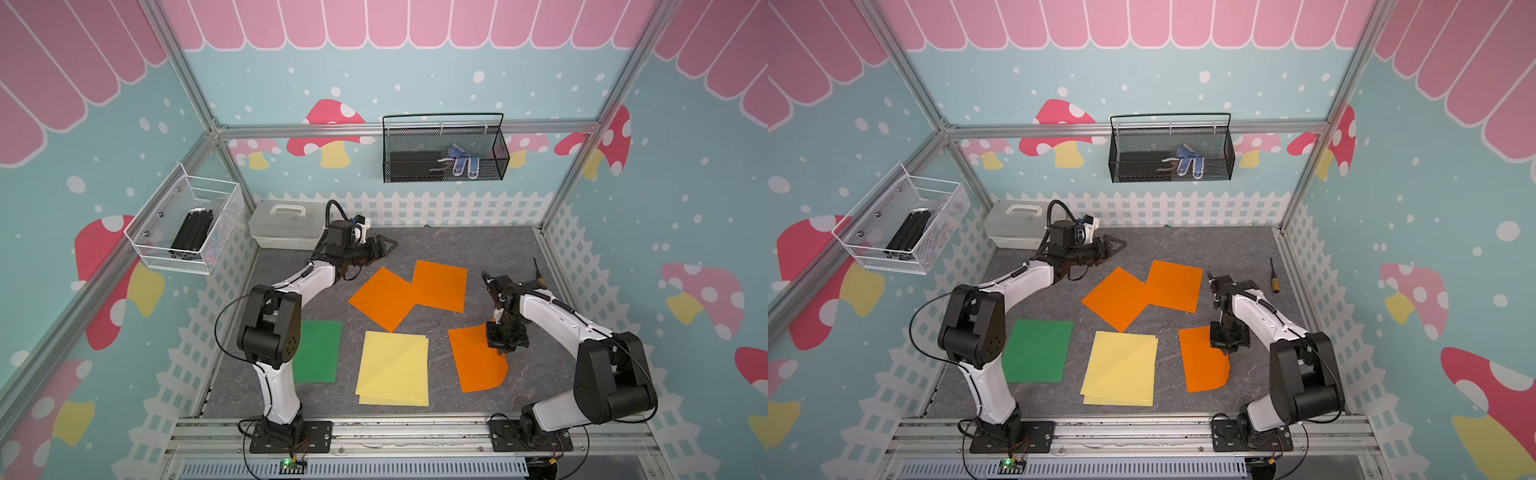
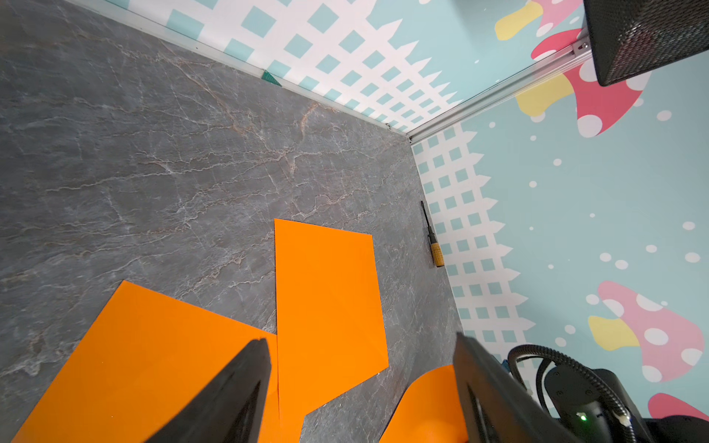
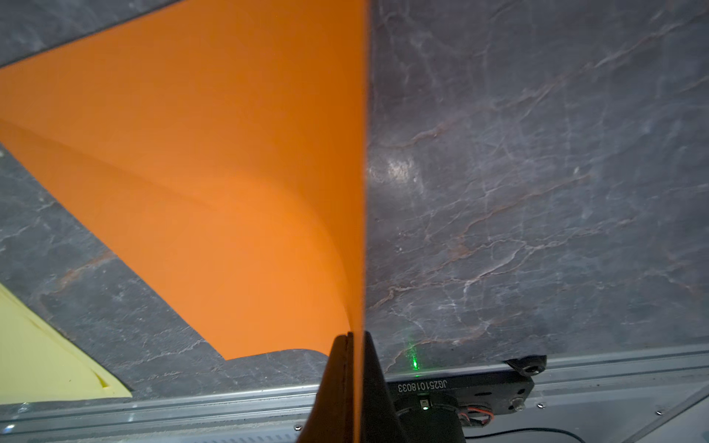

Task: Sort the scattered colored papers by color
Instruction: Place the colored paper at the center of the board.

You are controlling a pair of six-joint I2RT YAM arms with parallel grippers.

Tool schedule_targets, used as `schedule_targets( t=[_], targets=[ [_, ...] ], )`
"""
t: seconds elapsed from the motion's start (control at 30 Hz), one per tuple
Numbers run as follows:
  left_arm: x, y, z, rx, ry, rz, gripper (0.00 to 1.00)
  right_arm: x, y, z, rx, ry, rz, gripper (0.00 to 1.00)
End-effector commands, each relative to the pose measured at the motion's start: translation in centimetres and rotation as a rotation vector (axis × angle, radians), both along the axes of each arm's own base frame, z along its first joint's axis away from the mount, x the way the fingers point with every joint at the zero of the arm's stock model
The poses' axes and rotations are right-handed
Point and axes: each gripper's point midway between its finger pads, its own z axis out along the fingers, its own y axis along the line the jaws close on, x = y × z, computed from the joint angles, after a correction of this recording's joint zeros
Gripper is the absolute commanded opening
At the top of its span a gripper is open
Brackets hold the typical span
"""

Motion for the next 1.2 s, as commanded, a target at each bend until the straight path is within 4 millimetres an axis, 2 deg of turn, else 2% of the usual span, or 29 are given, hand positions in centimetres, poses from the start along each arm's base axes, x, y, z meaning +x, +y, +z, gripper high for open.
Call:
schedule_targets(
  t=[0.0,0.47,0.6,0.87,1.07,1.17],
  targets=[
    [-0.3,0.2,2.0,-0.032,-0.047,-0.007,0.78,0.4,-1.0,-0.1,-0.05,0.01,0.013,0.0],
    [-0.2,0.0,1.2,-0.041,-0.021,-0.013,0.78,2.8,-1.5,-1.1,-0.053,-0.029,-0.011,0.02],
    [-0.3,-0.1,0.7,-0.039,-0.01,-0.014,0.78,3.3,-1.6,-1.2,-0.04,-0.037,-0.025,0.07],
    [-0.3,-0.1,0.7,-0.039,-0.007,-0.017,0.78,3.2,-2.2,-1.3,-0.049,-0.044,-0.047,0.19],
    [-0.4,-0.2,0.7,-0.041,-0.008,-0.02,0.78,2.8,-3.3,-1.1,-0.081,-0.053,-0.079,0.34],
    [-0.4,-0.2,0.8,-0.043,-0.01,-0.021,0.78,2.4,-4.0,-1.1,-0.093,-0.056,-0.105,0.36]
  ],
)
